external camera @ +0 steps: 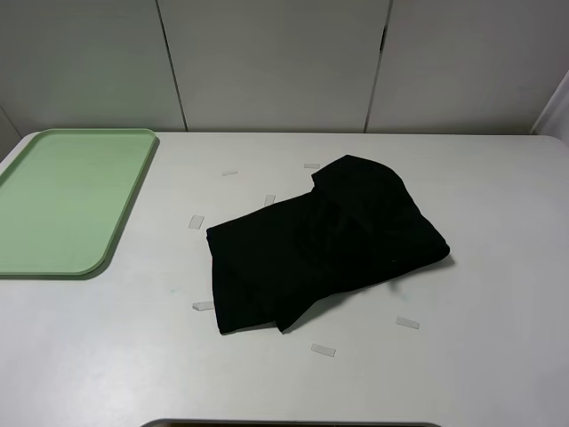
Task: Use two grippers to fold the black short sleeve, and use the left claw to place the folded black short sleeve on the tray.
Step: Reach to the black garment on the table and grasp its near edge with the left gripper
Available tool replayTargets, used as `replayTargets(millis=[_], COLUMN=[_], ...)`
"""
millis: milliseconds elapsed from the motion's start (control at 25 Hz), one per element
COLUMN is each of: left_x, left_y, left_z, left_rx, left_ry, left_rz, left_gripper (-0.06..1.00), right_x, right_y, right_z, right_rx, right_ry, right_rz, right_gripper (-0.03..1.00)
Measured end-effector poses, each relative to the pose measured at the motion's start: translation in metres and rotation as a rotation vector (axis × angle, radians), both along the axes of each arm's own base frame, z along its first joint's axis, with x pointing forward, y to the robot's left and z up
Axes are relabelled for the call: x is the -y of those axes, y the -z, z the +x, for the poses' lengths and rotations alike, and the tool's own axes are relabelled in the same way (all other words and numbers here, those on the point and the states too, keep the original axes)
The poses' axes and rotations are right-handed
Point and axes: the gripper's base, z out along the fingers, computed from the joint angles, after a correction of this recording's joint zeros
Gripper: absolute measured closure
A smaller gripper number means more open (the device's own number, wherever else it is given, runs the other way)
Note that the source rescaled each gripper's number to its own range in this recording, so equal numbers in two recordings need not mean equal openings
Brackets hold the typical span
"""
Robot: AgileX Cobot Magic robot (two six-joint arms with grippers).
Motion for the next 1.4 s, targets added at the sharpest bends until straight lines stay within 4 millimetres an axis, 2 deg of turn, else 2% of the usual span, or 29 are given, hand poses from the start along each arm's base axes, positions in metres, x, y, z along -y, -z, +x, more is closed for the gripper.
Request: replayTargets(millis=[120,240,760,1120,1400], left_x=[0.0,0.0,0.0,0.0,0.0], left_y=[0.0,0.0,0.0,0.0,0.0], left_z=[0.0,0.0,0.0,0.0,0.0], left_rx=[0.0,0.0,0.0,0.0,0.0], left_ry=[0.0,0.0,0.0,0.0,0.0], left_rz=[0.0,0.0,0.0,0.0,0.0], left_gripper=[-0.06,-0.06,-0.06,-0.06,-0.06], right_x=[0.004,0.004,-0.009,-0.007,-0.008], right_y=[0.017,0.037,0.098,0.1,0.097], right_z=[-0.017,-0.023,-0.003,-0.001,0.004], right_rx=[0.042,0.031,-0.29,-0.289,-0.219], right_ry=[-0.018,-0.034,-0.085,-0.066,-0.059], right_rz=[0.034,0.047,-0.019,-0.038,-0.02], right_gripper=[-0.03,-0.03,-0.03,-0.03,-0.03])
